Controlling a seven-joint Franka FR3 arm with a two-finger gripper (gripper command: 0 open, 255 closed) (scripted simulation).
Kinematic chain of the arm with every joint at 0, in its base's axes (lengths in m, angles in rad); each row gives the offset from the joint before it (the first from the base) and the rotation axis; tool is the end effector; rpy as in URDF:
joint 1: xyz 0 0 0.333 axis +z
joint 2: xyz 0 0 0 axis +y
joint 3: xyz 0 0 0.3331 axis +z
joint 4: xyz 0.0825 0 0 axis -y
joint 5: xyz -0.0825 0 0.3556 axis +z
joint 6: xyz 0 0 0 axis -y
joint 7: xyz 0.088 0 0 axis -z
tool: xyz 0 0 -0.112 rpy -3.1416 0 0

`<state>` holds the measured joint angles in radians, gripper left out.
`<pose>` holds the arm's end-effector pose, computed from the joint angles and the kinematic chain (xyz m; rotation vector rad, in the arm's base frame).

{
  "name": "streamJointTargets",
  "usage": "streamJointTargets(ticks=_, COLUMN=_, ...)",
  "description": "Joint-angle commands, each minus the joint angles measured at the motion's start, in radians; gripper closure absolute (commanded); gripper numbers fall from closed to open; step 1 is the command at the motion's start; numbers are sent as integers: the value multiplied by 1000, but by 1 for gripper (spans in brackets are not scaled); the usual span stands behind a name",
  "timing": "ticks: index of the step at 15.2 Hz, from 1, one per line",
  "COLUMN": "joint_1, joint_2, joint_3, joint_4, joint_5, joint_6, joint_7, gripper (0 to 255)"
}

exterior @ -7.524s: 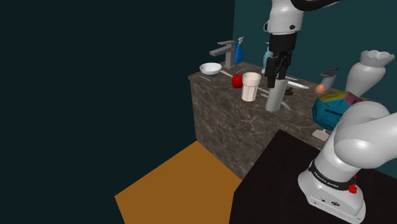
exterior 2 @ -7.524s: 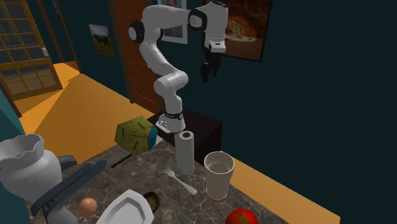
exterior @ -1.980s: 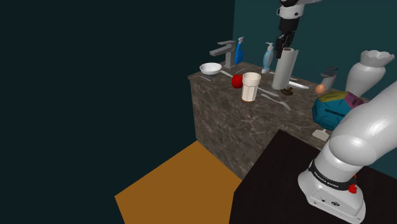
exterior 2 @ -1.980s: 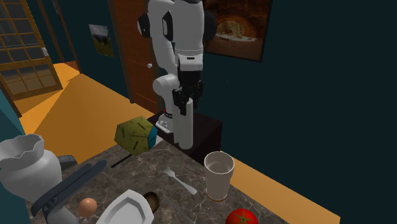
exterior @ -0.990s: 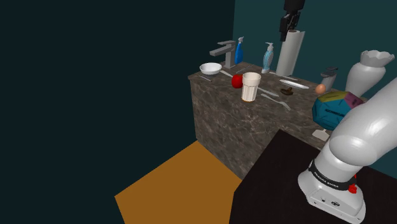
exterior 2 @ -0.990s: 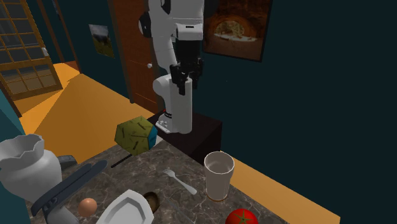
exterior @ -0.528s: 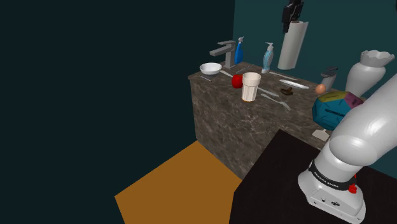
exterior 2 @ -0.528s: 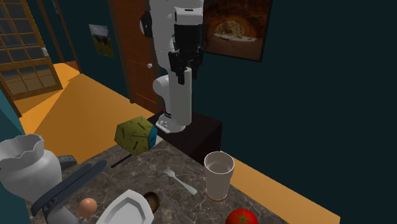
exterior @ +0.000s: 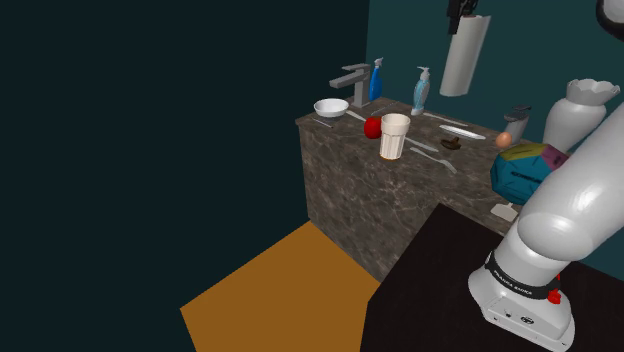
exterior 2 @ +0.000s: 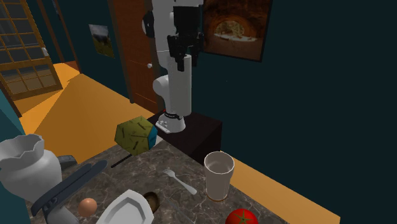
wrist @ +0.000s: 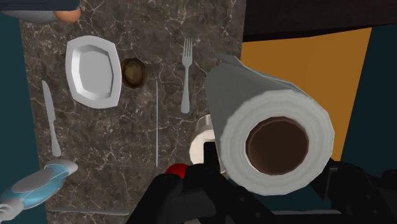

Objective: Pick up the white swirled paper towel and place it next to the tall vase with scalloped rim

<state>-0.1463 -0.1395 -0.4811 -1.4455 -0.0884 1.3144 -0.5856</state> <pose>0.3454 -0.2940 0.7277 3.1271 -0.0933 -0.0291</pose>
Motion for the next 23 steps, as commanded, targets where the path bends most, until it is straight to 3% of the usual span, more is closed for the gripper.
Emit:
streamJointTargets(ticks=1, joint_1=-1, joint_2=18, joint_3=-4, joint_4=46, joint_5=7, joint_6=-31, joint_7=-6, gripper=255)
streamJointTargets(ticks=8, joint_1=-14, joint_2=101, joint_3=-28, joint_4=233, joint_5=45, joint_6=-143, joint_7=-40, gripper=255)
streamJointTargets(ticks=15, joint_1=-72, joint_2=6, joint_3=-96, joint_4=144, joint_5=-14, joint_6=-128, joint_7=-184, gripper=255)
streamJointTargets(ticks=23, joint_1=-147, joint_2=-19, joint_3=-215, joint_4=136, joint_5=-46, joint_6=-124, joint_7=-388, gripper=255)
